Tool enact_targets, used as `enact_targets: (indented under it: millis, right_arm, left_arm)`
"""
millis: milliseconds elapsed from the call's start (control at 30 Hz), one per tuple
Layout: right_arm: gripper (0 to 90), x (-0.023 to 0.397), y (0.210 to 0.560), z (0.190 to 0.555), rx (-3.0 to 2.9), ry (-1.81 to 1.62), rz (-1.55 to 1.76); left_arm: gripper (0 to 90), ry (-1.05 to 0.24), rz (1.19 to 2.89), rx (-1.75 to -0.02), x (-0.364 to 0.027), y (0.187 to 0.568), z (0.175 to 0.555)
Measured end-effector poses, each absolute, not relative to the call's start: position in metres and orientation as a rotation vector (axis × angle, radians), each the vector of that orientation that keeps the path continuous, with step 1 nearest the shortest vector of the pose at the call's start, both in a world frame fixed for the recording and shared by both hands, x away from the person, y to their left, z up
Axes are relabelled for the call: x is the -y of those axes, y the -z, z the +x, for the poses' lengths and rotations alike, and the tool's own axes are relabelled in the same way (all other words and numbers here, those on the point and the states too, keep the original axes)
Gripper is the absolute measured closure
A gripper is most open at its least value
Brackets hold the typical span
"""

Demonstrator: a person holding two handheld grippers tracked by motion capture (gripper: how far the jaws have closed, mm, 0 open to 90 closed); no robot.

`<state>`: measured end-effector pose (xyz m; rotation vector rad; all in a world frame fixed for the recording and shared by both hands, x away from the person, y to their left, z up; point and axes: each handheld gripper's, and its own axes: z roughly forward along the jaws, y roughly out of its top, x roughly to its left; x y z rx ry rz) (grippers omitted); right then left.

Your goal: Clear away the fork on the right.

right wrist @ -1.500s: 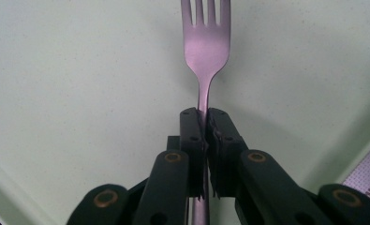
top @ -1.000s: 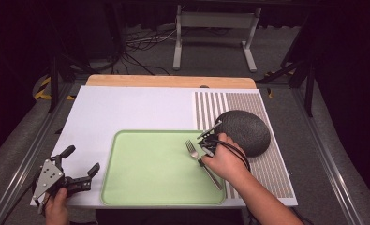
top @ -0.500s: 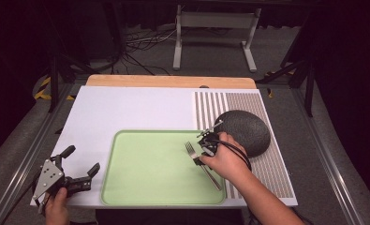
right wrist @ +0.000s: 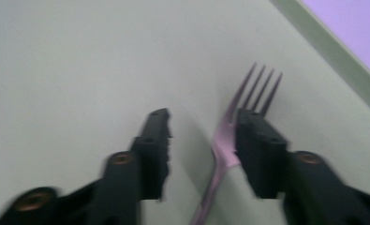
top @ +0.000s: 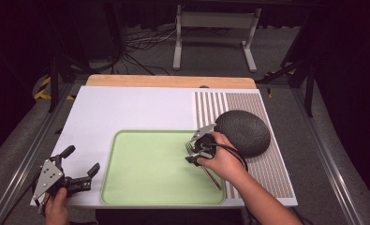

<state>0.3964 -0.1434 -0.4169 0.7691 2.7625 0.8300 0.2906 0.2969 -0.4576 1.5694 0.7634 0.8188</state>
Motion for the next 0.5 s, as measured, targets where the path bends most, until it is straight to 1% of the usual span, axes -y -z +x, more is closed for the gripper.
enact_targets:
  millis: [33, 67, 133, 200, 300, 500]
  right_arm:
    - [73.6, 0.144, 0.419, 0.396, -2.762, -0.807, 0.737]
    - [78.9, 0.144, 0.420, 0.395, -2.764, -0.804, 0.734]
    - [84.8, 0.145, 0.422, 0.395, -2.764, -0.785, 0.681]
    - [87.5, 0.145, 0.423, 0.396, -2.769, -0.782, 0.671]
    - [89.0, 0.146, 0.427, 0.397, -2.782, -0.735, 0.653]
    - [89.6, 0.145, 0.430, 0.397, -2.800, -0.737, 0.655]
  left_arm:
    - [0.0, -0.818, 1.570, -0.764, -0.297, 0.458, 0.291]
    - [0.1, -0.820, 1.571, -0.763, -0.297, 0.458, 0.291]
    - [0.1, -0.820, 1.570, -0.764, -0.297, 0.458, 0.291]
    - [0.0, -0.821, 1.571, -0.762, -0.297, 0.457, 0.291]
    - [0.1, -0.821, 1.573, -0.762, -0.297, 0.457, 0.291]
    - [0.1, -0.818, 1.572, -0.764, -0.297, 0.458, 0.291]
